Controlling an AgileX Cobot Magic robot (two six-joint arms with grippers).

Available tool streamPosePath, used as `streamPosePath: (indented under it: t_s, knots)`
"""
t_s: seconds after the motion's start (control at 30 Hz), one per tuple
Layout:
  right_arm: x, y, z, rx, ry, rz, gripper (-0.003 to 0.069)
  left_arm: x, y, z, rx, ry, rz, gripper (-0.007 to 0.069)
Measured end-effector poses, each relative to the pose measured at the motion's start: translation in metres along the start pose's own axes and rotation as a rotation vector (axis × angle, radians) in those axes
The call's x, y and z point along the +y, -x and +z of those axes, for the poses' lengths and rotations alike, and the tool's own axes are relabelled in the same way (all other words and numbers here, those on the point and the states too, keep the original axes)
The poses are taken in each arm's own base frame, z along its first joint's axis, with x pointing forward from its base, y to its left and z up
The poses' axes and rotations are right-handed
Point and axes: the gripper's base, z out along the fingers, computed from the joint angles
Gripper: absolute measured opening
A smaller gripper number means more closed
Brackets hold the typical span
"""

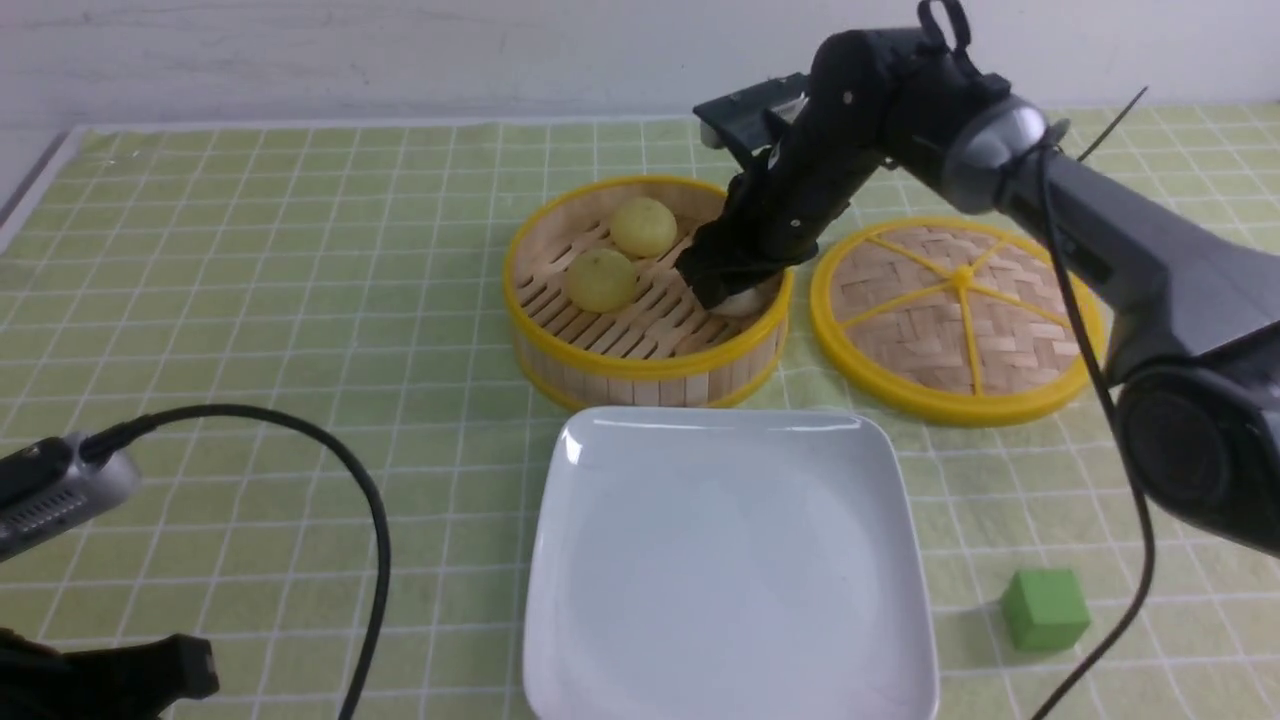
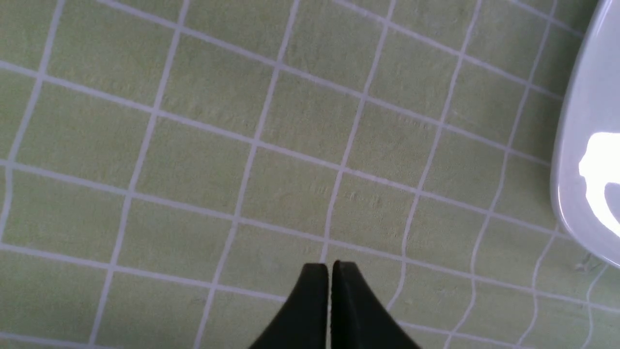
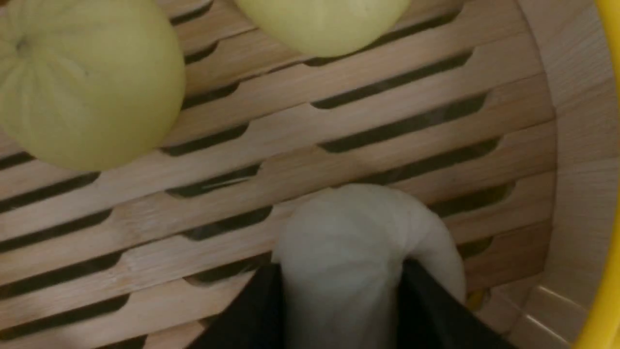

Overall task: Put the steamed buns into the plate on the green tablecloth.
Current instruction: 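Reach toward a bun in the bamboo steamer with the right gripper, then move the steamed bun from the bamboo steamer onto the white plate with the right gripper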

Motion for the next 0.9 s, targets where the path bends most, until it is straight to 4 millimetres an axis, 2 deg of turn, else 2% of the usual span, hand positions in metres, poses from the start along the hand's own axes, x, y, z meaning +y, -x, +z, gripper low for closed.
streamPosePath:
  t_s: [0.03,0.07,0.1,0.13,0.2,0.23,0.27,0.33,0.37,0.4,0.47,0.5,0.57,0.63,0.67,0.73,0.8,0.83,0.87,0.9]
  knots:
    - [0.000,0.000,-0.001,0.000,0.001,-0.001,0.0261,0.000,0.000,0.000,0.000,0.000,0.000,0.0037]
    - [0.001,0.004,-0.011,0.007,-0.001,-0.013,0.0144,0.000,0.000,0.000,0.000,0.000,0.000,0.0039]
    - [0.002,0.005,-0.014,0.014,0.000,-0.016,0.0100,0.000,0.000,0.000,0.000,0.000,0.000,0.0042]
    - [0.004,0.008,-0.026,0.018,0.003,-0.025,0.0035,0.000,0.000,0.000,0.000,-0.001,-0.001,0.0046]
    - [0.008,0.016,-0.050,-0.011,0.002,-0.033,0.0022,0.000,0.000,0.000,-0.001,0.000,0.000,0.0055]
    - [0.008,0.016,-0.050,-0.013,0.000,-0.031,0.0022,0.000,0.000,0.000,-0.001,0.000,0.000,0.0055]
    - [0.012,0.023,-0.077,-0.056,-0.011,-0.017,0.0022,0.000,0.000,0.000,0.000,-0.001,0.000,0.0057]
    - [0.018,0.029,-0.116,-0.113,-0.028,0.018,0.0022,0.000,0.000,0.000,0.000,0.000,0.002,0.0063]
    - [0.019,0.030,-0.122,-0.124,-0.028,0.020,0.0022,0.000,0.000,0.000,0.000,0.000,0.002,0.0063]
    - [0.027,0.026,-0.153,-0.134,-0.027,0.047,0.0022,0.000,0.000,0.000,0.000,0.000,0.002,0.0067]
    - [0.039,0.013,-0.182,-0.117,-0.023,0.051,0.0022,0.000,0.000,0.000,0.000,0.000,0.002,0.0069]
    - [0.045,0.001,-0.188,-0.078,-0.016,0.054,0.0022,0.000,0.000,0.000,0.002,0.000,0.002,0.0070]
    - [0.059,-0.028,-0.185,0.034,0.006,0.069,0.0022,0.000,0.000,0.000,0.002,0.000,0.002,0.0074]
    - [0.065,-0.045,-0.177,0.103,0.017,0.083,0.0025,0.000,0.000,0.000,0.001,0.000,0.002,0.0074]
    - [0.072,-0.068,-0.160,0.182,0.027,0.109,0.0034,0.000,0.000,0.000,-0.001,-0.001,0.002,0.0076]
    - [0.082,-0.096,-0.125,0.228,0.029,0.128,0.0058,0.000,0.000,0.000,-0.003,-0.002,0.002,0.0081]
    - [0.088,-0.113,-0.099,0.233,0.025,0.125,0.0106,0.000,0.000,0.000,-0.003,-0.002,0.002,0.0085]
    - [0.091,-0.126,-0.081,0.246,0.021,0.129,0.0160,0.000,0.000,0.000,-0.003,-0.002,0.002,0.0088]
    - [0.093,-0.130,-0.074,0.239,0.020,0.125,0.0204,0.000,0.000,0.000,-0.003,-0.002,0.002,0.0090]
    - [0.094,-0.136,-0.064,0.248,0.018,0.124,0.0281,0.000,0.000,0.000,-0.003,-0.002,0.002,0.0091]
